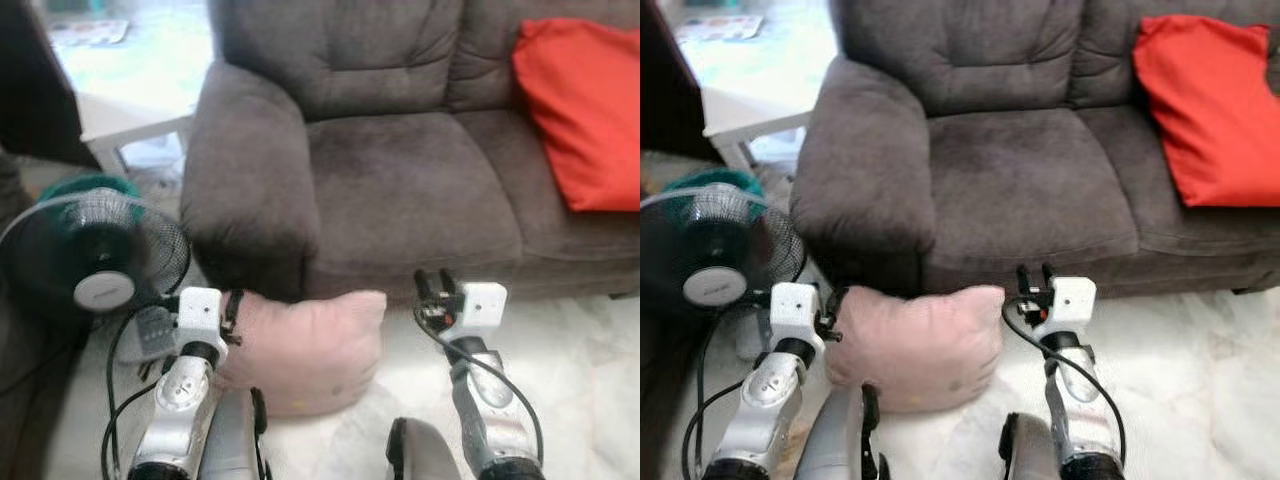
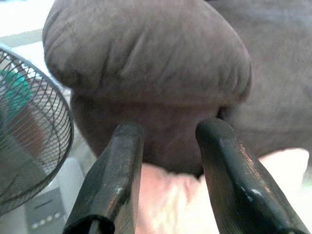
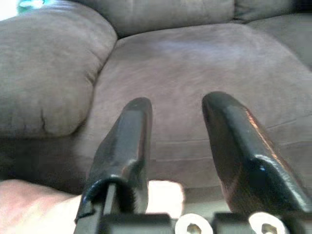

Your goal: Move the pillow to the sofa from floor

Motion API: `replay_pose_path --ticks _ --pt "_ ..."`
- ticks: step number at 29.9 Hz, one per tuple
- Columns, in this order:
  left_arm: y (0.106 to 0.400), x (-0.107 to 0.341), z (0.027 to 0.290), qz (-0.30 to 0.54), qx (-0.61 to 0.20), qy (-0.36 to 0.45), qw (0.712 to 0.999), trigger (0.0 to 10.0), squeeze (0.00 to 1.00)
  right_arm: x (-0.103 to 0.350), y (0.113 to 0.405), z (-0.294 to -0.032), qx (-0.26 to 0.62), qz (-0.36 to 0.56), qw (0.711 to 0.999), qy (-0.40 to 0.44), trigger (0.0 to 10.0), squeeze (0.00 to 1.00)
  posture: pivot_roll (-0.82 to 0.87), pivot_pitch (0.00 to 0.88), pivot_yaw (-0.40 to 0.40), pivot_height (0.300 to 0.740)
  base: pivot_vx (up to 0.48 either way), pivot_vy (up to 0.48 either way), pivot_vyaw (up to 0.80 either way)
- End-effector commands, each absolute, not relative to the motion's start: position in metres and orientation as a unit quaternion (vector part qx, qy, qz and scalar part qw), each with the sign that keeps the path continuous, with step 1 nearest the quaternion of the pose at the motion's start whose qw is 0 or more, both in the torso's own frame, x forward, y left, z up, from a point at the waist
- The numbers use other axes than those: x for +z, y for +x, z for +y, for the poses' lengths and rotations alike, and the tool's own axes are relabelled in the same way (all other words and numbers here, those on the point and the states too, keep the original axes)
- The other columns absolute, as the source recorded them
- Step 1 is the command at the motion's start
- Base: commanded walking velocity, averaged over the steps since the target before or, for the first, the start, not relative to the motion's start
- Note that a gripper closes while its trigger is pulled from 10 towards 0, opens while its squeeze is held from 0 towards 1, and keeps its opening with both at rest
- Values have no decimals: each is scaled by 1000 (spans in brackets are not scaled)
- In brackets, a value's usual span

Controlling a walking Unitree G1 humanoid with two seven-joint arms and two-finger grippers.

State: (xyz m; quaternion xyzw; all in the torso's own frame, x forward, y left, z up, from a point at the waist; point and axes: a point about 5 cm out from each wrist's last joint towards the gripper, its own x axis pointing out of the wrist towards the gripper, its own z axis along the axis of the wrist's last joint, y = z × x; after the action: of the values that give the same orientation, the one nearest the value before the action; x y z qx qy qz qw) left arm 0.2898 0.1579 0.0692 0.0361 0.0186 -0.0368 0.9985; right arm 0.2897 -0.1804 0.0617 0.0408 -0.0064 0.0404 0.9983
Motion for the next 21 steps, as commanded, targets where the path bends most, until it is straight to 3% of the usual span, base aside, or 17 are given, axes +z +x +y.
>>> replay_pose_path --ticks 1,6,16,21 --pt "288 65 167 32 -26 41 998 10000 0 61 291 -172 55 -4 998 42 10000 0 142 99 -35 566 371 0 800" --pt "289 65 167 33 -24 43 998 10000 0 60 291 -169 57 0 997 48 10000 0 143 101 -35 566 369 0 668" --pt "286 47 165 91 -46 40 994 10000 0 59 291 -169 56 4 997 45 10000 0 144 101 -33 566 33 0 0" --pt "268 8 178 215 -42 75 973 10000 0 58 291 -170 57 7 997 44 10000 0 144 106 -34 566 0 0 0"
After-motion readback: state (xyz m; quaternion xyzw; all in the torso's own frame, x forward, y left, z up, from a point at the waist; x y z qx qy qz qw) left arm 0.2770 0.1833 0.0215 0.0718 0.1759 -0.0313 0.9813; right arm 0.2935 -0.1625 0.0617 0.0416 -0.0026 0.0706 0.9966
